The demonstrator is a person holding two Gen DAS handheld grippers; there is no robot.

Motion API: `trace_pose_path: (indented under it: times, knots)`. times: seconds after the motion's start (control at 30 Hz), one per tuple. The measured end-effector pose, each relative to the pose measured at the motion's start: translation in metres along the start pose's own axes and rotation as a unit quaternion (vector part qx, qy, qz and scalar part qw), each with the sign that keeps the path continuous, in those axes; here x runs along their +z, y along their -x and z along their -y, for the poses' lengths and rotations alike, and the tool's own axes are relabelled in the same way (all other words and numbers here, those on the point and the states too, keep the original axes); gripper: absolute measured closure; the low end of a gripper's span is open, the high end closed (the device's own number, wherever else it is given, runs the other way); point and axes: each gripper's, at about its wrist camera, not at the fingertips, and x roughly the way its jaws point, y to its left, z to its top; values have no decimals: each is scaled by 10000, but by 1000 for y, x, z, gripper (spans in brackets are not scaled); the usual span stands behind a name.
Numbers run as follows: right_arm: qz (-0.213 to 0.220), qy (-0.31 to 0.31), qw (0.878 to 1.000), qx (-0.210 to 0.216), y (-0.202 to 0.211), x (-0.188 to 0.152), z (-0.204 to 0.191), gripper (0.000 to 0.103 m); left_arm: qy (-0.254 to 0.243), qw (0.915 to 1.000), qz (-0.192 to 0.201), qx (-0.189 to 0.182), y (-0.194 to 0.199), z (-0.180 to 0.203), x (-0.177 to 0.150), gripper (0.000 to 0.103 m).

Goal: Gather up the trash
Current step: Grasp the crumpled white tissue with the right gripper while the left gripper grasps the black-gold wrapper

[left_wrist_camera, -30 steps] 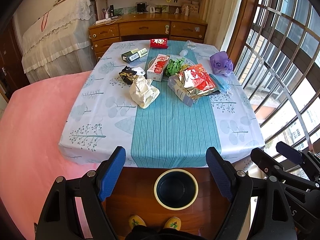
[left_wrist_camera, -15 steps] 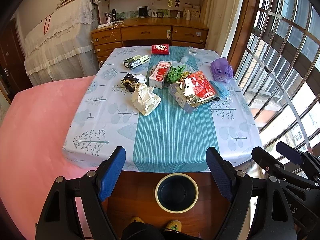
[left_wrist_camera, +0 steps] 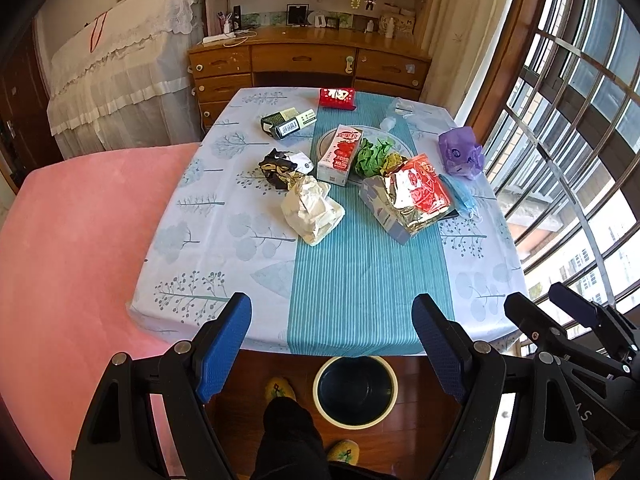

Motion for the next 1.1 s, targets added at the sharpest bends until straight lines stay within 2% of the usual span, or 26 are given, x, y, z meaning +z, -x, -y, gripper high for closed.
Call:
trace_pose_path:
  times: [0.23, 0.33, 0.5, 0.8, 0.93, 1.0, 1.1]
  knots:
    - [-95, 70, 9996, 271, -47, 53, -41, 39, 150, 9998, -114, -93, -31, -65, 59, 19]
    - [-258, 190, 9985, 446, -83, 80, -68, 39, 25, 9998, -150, -96, -47, -89, 84, 19]
    - [-515, 421, 9965, 501, -154, 109, -107, 39, -167, 9991, -372, -70, -83, -125, 114, 19]
    - [-1366, 305, 9885, 568, -283, 120, -126, 39, -411, 9956, -815, -216, -156, -163, 151, 19]
    - [-1431, 17, 9873, 683, -311, 120, -118, 39, -474, 9934, -946, -446, -186, -164, 170, 19]
    - [-1628, -98, 9846, 633, -323, 116, -115, 39, -542, 9919, -999, -575, -199, -160, 182, 19]
    - [-1732, -511, 9798, 863, -333, 110, -105, 38, -643, 9889, -1074, -807, -218, -152, 198, 19]
